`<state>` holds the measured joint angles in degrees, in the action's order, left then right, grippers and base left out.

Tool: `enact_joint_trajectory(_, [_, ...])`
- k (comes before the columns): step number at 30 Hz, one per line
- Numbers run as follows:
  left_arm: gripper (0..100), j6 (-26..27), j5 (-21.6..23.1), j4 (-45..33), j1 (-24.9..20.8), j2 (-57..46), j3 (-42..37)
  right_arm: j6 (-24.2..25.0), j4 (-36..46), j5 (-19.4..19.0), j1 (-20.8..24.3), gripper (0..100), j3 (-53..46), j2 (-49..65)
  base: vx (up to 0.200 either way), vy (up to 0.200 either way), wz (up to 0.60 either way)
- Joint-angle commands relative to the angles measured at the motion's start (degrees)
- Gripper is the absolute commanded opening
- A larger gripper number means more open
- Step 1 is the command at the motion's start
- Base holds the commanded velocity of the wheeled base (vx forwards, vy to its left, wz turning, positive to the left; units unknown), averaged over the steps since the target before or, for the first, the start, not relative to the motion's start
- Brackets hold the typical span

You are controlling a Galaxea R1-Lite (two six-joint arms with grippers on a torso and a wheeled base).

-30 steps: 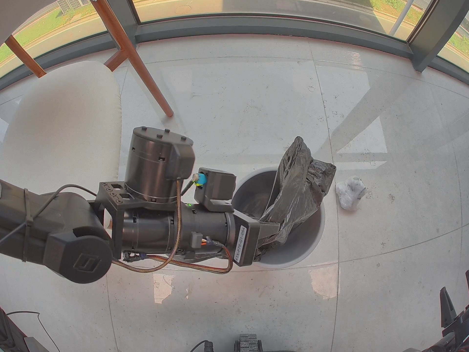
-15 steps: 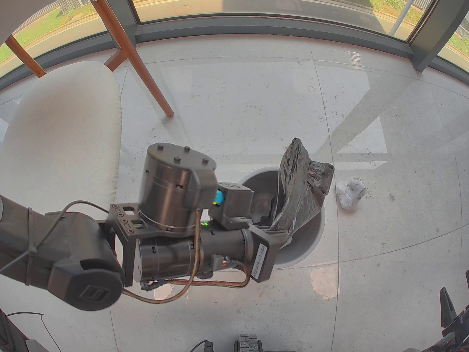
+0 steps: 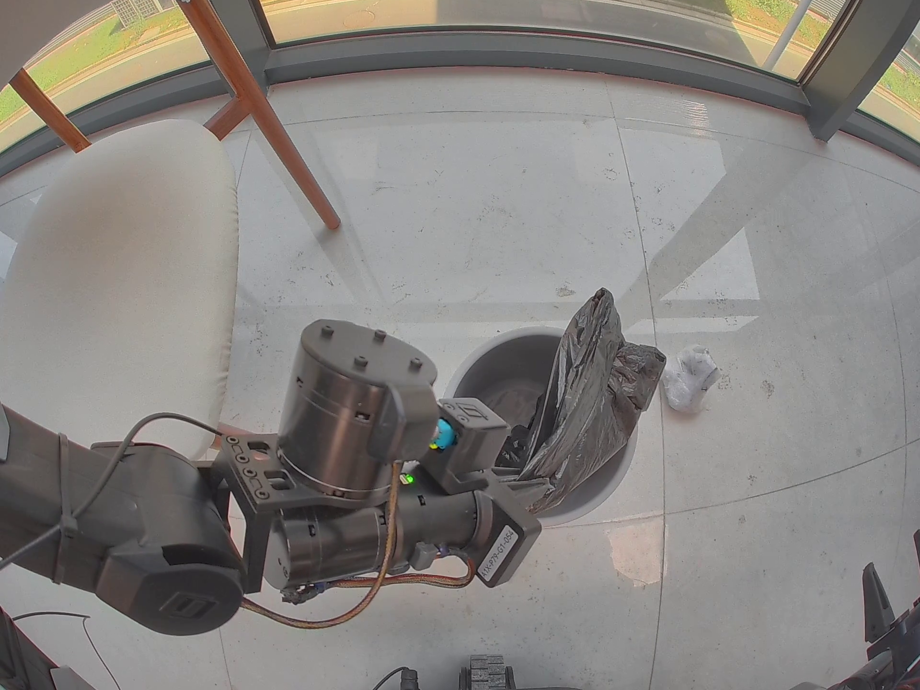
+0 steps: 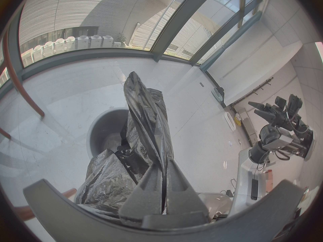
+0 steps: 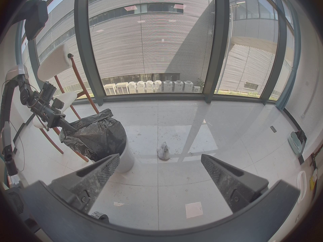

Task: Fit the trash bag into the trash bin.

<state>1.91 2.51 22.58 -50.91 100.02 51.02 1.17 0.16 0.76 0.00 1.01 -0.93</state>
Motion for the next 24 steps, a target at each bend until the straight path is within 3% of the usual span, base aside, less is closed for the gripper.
enact_joint_trajectory(1, [0,1.6,-0.49,0.1,-0.6,0.17,0.13,-0.03,0.02,0.04,0.0,100,-0.92,0.31,0.0,0.0,0.0])
enact_joint_trajectory(5, [0,8.02,-2.86,0.01,-0.68,0.17,-1.18,0.59,-0.77,-0.14,-0.09,100,-0.05,0.4,0.0,0.0,0.0])
enact_joint_trajectory(8, [0,8.28,-4.62,0.01,-0.77,0.17,-1.54,3.31,-2.44,-0.4,1.76,100,11.03,-5.84,0.0,0.0,0.0])
enact_joint_trajectory(10, [0,8.28,-4.97,-0.08,-0.68,0.17,-1.62,7.88,-2.97,-0.67,5.98,100,12.35,-14.72,0.0,0.0,0.0])
enact_joint_trajectory(12, [0,8.55,-4.97,-0.08,-0.68,0.17,-1.8,10.34,-3.23,-0.76,10.28,100,13.14,-16.56,0.0,0.0,0.0])
enact_joint_trajectory(13, [0,8.55,-4.97,-0.08,-0.68,0.17,-1.8,10.34,-3.23,-0.76,10.28,100,13.14,-16.56,0.0,0.0,0.0])
enact_joint_trajectory(14, [0,8.81,-4.97,-0.08,-0.77,0.17,-1.97,10.69,-2.36,-0.76,14.41,100,14.54,-19.9,0.0,0.0,0.0])
enact_joint_trajectory(18, [0,9.78,-4.97,0.01,-0.77,0.17,-3.21,12.1,-2.71,-2.6,23.12,100,17.01,-27.46,0.0,0.0,0.0])
enact_joint_trajectory(20, [0,9.95,-5.06,0.27,-0.77,0.17,-3.91,13.51,-2.62,-2.87,24.79,100,17.97,-28.78,0.0,0.0,0.0])
enact_joint_trajectory(21, [0,9.95,-5.32,0.36,-0.77,0.0,-4.79,17.2,-2.53,-3.13,26.89,100,20.17,-32.91,0.0,0.0,0.0])
enact_joint_trajectory(24, [0,9.95,-7.17,0.45,-0.77,-0.36,-5.93,21.86,-2.53,-3.74,28.92,100,23.86,-39.68,0.0,0.0,0.0])
